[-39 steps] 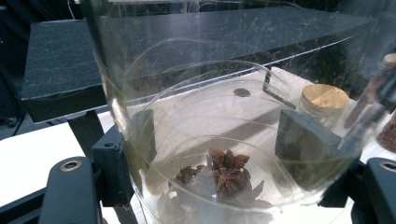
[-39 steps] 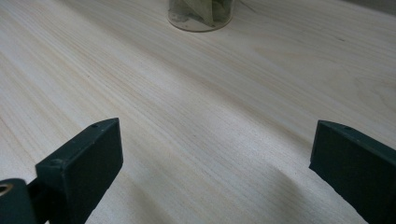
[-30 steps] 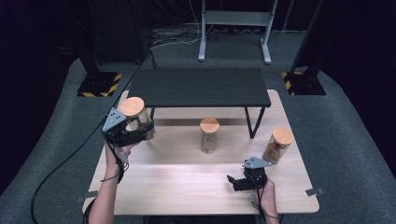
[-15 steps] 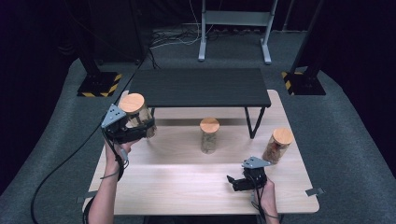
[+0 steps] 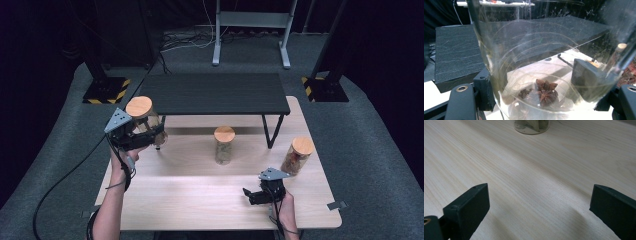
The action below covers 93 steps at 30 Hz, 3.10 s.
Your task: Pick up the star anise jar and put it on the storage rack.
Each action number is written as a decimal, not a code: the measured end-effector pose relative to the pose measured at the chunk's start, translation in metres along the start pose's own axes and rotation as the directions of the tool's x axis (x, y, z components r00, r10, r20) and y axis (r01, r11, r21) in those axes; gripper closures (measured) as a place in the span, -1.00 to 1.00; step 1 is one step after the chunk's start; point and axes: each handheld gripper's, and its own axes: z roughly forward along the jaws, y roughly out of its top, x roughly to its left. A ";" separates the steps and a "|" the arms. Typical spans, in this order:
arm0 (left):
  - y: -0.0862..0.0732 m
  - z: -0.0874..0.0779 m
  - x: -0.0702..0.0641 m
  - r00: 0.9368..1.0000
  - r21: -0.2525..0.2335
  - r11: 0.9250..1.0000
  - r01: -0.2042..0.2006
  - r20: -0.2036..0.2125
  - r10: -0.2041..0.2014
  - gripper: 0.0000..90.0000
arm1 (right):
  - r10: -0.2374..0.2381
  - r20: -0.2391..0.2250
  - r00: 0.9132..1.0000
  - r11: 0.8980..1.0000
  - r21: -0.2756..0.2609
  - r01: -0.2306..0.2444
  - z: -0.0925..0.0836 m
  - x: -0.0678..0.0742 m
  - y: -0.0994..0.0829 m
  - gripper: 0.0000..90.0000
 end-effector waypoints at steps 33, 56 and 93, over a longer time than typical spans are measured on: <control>0.029 0.000 -0.002 0.999 0.003 0.999 -0.038 0.005 0.038 -0.45 | 0.005 -0.005 1.000 1.000 0.002 -0.005 0.000 -0.001 0.000 -0.96; 0.047 -0.005 -0.002 0.998 -0.012 0.998 -0.055 0.009 0.055 -0.45 | 0.001 -0.006 1.000 1.000 0.008 -0.001 0.001 0.000 0.000 -0.96; 0.081 0.017 0.006 0.996 0.016 0.996 -0.090 -0.009 0.090 -0.45 | 0.013 -0.013 1.000 1.000 0.000 -0.013 0.000 -0.002 0.000 -0.96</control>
